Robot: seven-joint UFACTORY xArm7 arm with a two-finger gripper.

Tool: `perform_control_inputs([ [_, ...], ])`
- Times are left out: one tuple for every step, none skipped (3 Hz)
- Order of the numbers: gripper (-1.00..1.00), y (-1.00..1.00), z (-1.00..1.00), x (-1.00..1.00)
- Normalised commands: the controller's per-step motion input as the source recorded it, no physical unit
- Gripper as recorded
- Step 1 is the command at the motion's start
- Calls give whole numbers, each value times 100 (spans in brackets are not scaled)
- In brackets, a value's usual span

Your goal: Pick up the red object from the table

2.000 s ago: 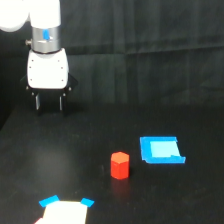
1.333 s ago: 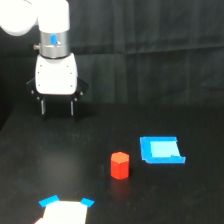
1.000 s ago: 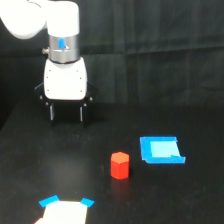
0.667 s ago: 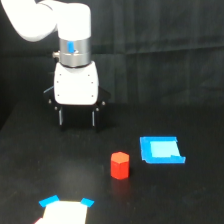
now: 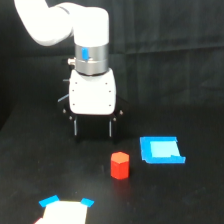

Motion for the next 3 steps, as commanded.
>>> perform_control_inputs([
  [100, -88, -6, 71],
  [100, -99, 16, 48],
  [100, -100, 7, 34],
])
